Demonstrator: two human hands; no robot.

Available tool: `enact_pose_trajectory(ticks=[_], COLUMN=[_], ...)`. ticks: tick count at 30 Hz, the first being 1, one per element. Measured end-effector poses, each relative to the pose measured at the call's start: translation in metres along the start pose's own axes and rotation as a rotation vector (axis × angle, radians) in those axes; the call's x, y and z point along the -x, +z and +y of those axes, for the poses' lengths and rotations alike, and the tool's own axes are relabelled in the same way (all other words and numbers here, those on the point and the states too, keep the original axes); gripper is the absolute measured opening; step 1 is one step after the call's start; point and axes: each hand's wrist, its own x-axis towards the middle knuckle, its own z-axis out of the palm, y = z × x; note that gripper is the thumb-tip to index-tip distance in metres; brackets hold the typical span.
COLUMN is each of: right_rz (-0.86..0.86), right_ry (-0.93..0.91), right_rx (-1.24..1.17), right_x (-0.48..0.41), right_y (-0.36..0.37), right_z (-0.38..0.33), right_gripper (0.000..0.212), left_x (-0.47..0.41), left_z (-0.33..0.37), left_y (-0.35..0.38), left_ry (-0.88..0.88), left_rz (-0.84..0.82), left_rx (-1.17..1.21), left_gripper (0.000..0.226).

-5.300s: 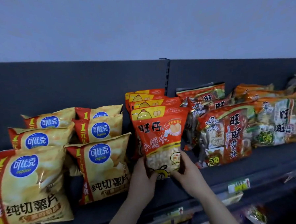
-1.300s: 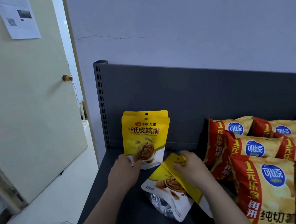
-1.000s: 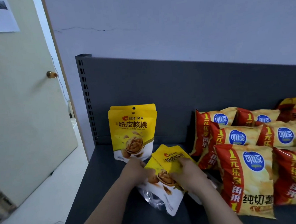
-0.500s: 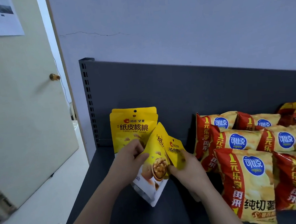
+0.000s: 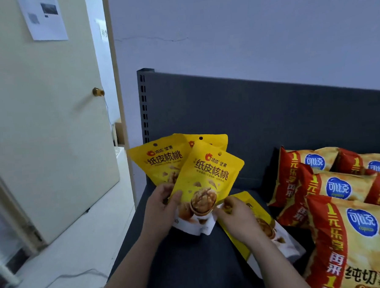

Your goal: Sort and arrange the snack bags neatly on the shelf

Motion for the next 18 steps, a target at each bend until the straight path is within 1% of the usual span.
enact_pose_trajectory(ticks=[2, 4, 8, 10, 13, 18], right_rz=[0.022, 0.054, 0.079, 0.089, 0.099, 0.124], right_ry=[0.061, 0.079, 0.0, -0.027, -0.031, -0.04], right_rx=[-0.16, -0.272, -0.408, -0.41, -0.387, -0.318], right_x=[-0.002, -0.003, 0.0, -0.001, -0.004, -0.005], right_y=[0.003, 0.004, 0.001, 0.001, 0.008, 0.015], right_z=[0.001, 0.003, 0.004, 0.003, 0.0, -0.001], right_gripper=[0.013, 0.023, 0.028, 0.029, 0.027, 0.022], left_x=[-0.009, -0.012, -0.006, -0.003, -0.004, -0.004], left_z=[-0.004, -0.006, -0.003, -0.005, -0.005, -0.009], left_y=[-0.005, -0.01, -0.017, -0.018, -0.018, -0.011], left_ry=[-0.062, -0.073, -0.051, -0.027, -0.043, -0.073], left_rz=[-0.047, -0.086, -0.16, -0.133, -0.069, -0.15], left_rx=[0.048, 0.027, -0.014, -0.043, -0.036, -0.033], left_gripper=[0.016, 0.011, 0.021, 0.02, 0.02, 0.034])
